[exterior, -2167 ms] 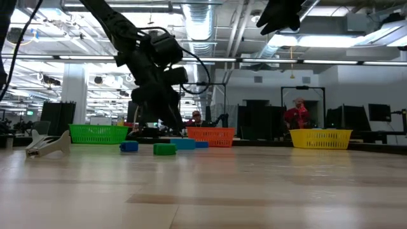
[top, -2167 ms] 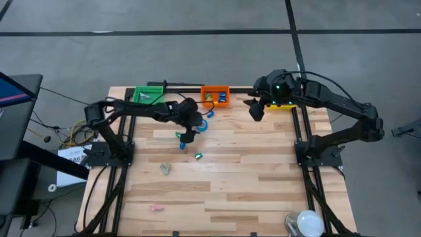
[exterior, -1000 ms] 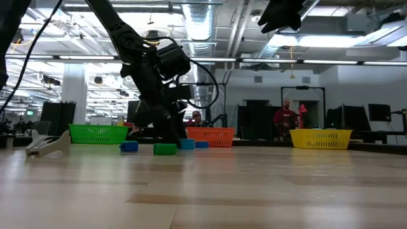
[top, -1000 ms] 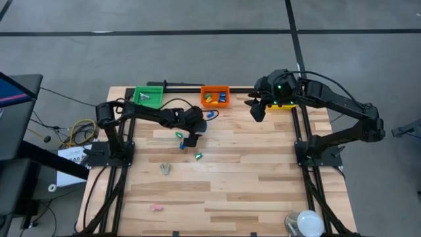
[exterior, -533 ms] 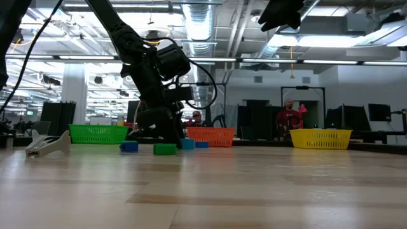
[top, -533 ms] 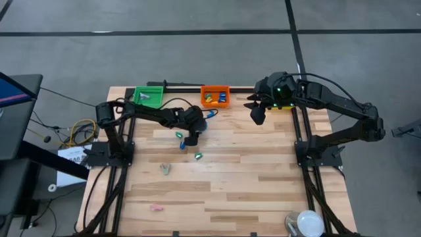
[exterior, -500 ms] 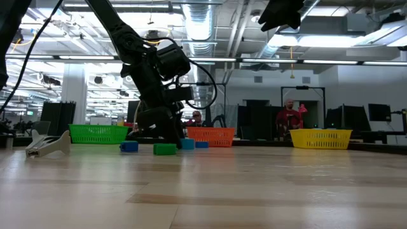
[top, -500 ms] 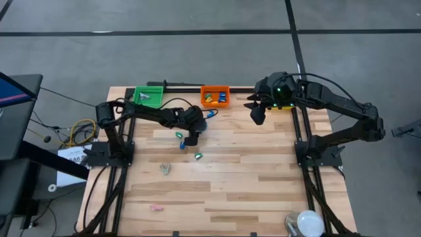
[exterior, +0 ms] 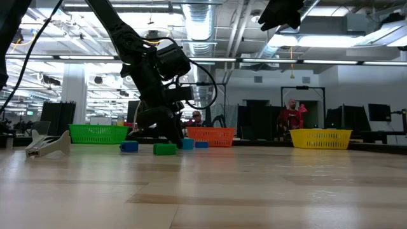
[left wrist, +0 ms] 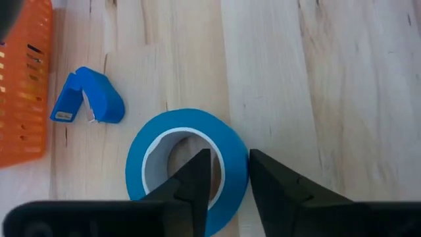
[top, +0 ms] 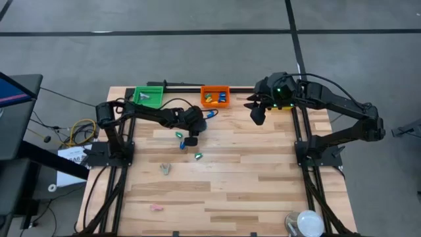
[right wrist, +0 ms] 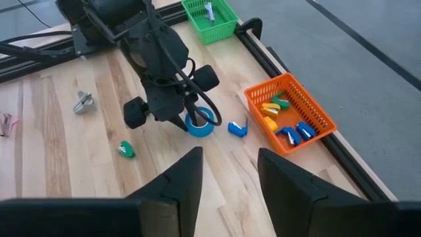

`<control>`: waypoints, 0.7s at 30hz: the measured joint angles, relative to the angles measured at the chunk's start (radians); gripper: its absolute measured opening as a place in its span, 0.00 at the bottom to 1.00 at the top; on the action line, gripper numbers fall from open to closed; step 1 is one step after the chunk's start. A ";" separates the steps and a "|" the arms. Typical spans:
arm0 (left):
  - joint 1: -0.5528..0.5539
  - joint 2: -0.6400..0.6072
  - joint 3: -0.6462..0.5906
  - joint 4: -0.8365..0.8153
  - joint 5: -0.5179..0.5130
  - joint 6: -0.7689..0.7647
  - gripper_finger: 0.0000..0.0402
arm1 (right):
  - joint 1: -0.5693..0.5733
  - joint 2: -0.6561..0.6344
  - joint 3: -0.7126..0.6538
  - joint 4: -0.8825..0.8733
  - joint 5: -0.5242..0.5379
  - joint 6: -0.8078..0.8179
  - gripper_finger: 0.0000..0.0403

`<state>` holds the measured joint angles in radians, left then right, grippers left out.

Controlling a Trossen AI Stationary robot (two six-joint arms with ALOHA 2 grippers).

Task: Pick and place Stapler, Stapler remover, tape
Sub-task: Put the light blue tape into the yellow bin

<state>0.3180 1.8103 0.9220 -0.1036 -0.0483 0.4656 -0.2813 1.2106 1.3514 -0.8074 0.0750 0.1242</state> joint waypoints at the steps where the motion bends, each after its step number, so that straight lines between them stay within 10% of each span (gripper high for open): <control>1: 0.000 0.000 0.000 0.000 0.000 0.000 0.23 | 0.000 0.000 0.000 0.000 0.000 0.000 0.34; 21: -0.004 -0.310 0.000 0.003 0.000 0.000 0.12 | 0.000 0.000 0.000 0.003 0.000 -0.002 0.33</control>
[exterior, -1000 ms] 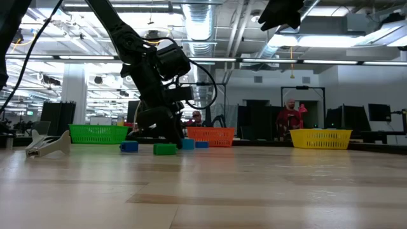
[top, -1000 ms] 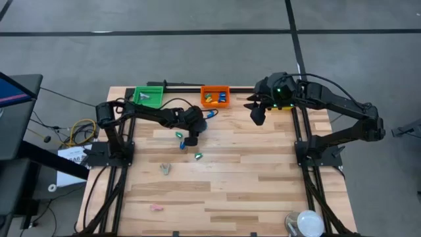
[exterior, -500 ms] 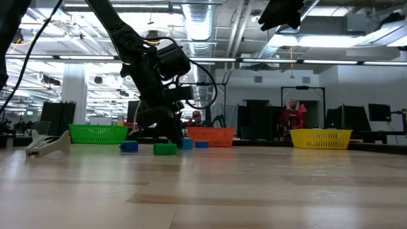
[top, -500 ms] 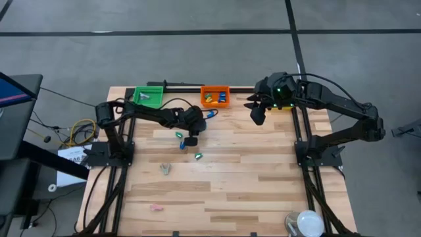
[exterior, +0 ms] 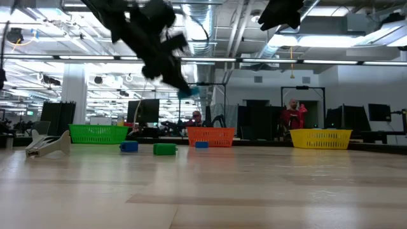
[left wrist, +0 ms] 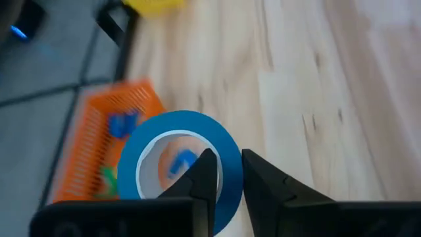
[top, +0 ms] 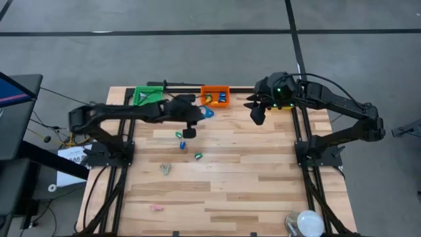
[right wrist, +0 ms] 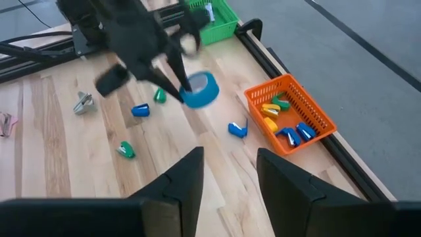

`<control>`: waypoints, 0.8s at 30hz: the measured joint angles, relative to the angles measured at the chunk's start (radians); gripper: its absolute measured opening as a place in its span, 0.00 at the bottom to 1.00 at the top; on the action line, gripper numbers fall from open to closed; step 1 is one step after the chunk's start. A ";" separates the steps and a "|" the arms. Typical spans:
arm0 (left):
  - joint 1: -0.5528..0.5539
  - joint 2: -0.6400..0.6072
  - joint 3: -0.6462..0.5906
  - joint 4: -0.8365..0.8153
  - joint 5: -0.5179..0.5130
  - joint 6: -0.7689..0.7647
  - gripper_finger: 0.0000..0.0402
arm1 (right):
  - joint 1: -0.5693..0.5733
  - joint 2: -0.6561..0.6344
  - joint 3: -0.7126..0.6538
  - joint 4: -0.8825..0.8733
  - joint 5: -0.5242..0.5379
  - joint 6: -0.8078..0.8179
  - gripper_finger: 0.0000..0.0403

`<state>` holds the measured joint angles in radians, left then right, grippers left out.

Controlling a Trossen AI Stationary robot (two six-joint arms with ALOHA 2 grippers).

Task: Pick and place Stapler, Stapler remover, tape
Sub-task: Put the light blue tape into the yellow bin

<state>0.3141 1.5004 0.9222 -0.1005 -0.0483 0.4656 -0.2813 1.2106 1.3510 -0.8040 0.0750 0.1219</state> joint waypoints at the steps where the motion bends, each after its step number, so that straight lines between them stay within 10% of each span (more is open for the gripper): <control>1: 0.000 -0.033 0.000 0.002 0.000 0.000 0.12 | 0.000 0.000 0.000 0.004 0.000 0.000 0.33; 12: 0.002 -0.322 0.001 0.110 0.099 -0.097 0.12 | 0.004 0.000 0.000 0.128 -0.004 -0.038 0.34; 24: 0.000 -0.315 0.000 0.368 0.323 -0.351 0.13 | 0.031 0.002 0.000 0.281 -0.003 -0.053 0.49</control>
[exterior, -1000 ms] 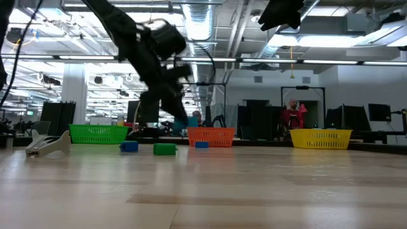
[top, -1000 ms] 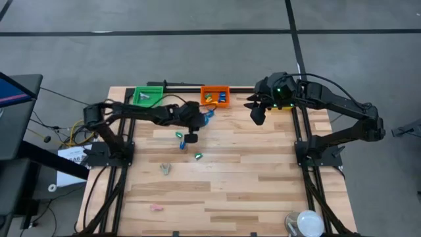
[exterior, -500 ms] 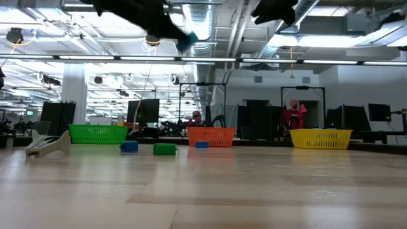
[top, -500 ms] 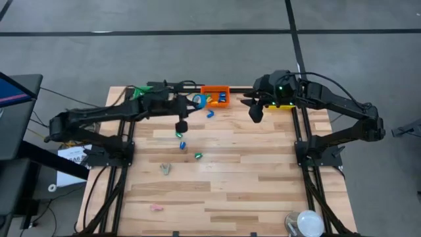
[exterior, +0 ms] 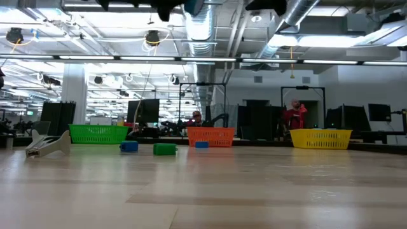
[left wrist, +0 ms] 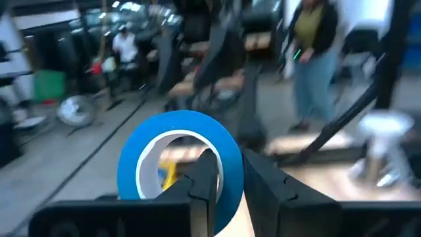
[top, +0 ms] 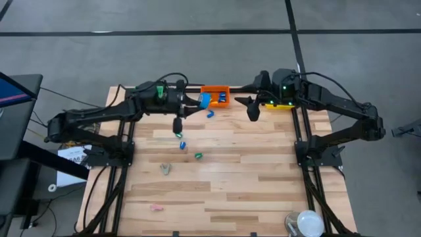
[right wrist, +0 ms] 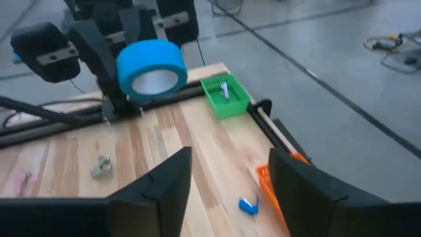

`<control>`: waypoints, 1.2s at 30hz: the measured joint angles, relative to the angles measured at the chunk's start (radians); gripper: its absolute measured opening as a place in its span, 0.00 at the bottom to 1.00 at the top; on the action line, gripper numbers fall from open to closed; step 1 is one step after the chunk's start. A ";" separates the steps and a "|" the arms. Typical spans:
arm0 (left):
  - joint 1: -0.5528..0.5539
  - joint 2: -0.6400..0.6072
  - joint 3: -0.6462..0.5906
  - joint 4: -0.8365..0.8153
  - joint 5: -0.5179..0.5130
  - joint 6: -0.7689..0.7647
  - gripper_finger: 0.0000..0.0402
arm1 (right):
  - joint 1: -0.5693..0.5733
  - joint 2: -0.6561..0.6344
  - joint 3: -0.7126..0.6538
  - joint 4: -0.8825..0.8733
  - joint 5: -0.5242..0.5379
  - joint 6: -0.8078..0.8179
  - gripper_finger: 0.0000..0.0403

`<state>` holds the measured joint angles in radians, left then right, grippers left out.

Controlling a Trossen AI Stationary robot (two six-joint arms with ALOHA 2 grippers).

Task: Pick and place Stapler, Stapler remover, tape
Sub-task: Put the light blue tape into the yellow bin

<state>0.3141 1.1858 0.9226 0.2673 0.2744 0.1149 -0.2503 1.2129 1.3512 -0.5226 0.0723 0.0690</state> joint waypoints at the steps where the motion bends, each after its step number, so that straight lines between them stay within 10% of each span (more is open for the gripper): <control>1: 0.000 0.003 0.000 0.038 0.022 -0.034 0.13 | 0.004 0.001 0.000 0.012 0.000 0.000 0.51; 15: -0.009 0.094 0.000 0.370 0.145 -0.403 0.12 | 0.042 0.002 0.000 0.129 0.004 -0.053 0.62; 36: -0.021 0.185 0.000 0.431 0.127 -0.402 0.11 | 0.107 0.135 0.000 0.211 0.004 -0.053 0.62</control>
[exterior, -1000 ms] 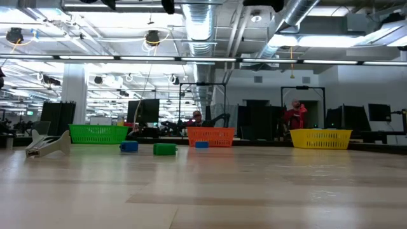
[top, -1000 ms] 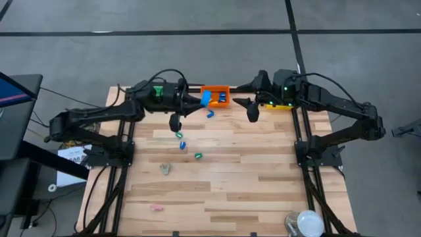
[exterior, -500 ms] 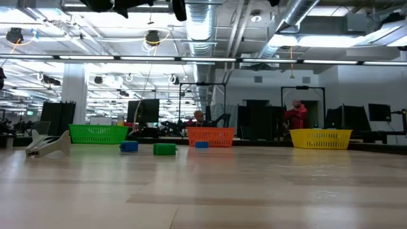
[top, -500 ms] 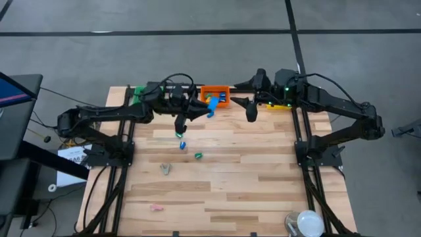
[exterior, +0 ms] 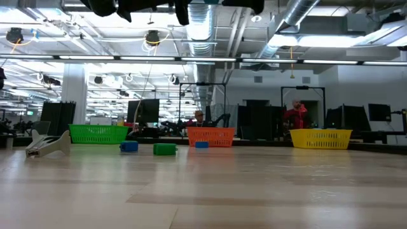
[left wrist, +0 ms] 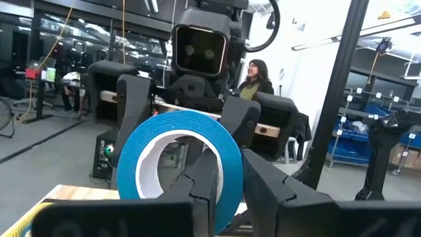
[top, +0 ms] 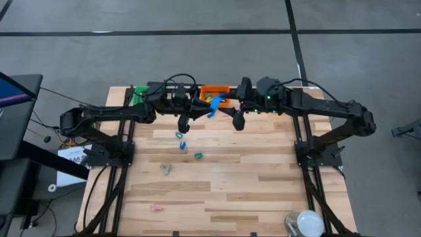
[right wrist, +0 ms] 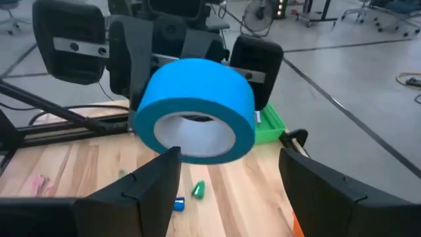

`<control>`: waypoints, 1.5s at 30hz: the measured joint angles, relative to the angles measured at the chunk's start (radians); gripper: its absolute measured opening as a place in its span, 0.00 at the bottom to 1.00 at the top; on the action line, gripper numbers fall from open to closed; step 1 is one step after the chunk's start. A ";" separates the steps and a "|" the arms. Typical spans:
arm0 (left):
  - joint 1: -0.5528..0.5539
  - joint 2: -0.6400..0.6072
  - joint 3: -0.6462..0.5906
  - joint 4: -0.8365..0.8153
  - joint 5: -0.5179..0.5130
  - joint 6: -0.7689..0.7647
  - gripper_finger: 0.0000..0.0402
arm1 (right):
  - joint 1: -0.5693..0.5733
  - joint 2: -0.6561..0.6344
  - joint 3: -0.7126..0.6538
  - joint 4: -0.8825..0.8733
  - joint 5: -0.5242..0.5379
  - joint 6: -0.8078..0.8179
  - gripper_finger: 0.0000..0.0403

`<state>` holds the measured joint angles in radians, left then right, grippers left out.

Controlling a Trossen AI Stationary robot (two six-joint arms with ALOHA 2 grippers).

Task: Pick and place Stapler, Stapler remover, tape
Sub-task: Put the light blue tape into the yellow bin

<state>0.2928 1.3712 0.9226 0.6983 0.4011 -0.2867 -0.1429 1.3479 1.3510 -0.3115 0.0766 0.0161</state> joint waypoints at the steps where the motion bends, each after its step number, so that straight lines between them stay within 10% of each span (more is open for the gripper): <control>1: 0.000 0.000 0.000 0.000 0.000 0.000 0.12 | 0.000 0.000 0.000 0.014 0.001 0.000 0.62; 22: 0.000 0.000 0.000 -0.002 0.000 -0.010 0.11 | -0.003 0.055 0.000 0.091 0.088 -0.072 0.60; 45: 0.000 -0.001 0.000 -0.003 -0.002 -0.008 0.12 | 0.001 0.056 0.000 0.097 0.078 -0.076 0.19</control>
<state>0.2932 1.3701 0.9222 0.6957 0.3988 -0.2943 -0.1421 1.4044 1.3514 -0.2148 0.1551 -0.0601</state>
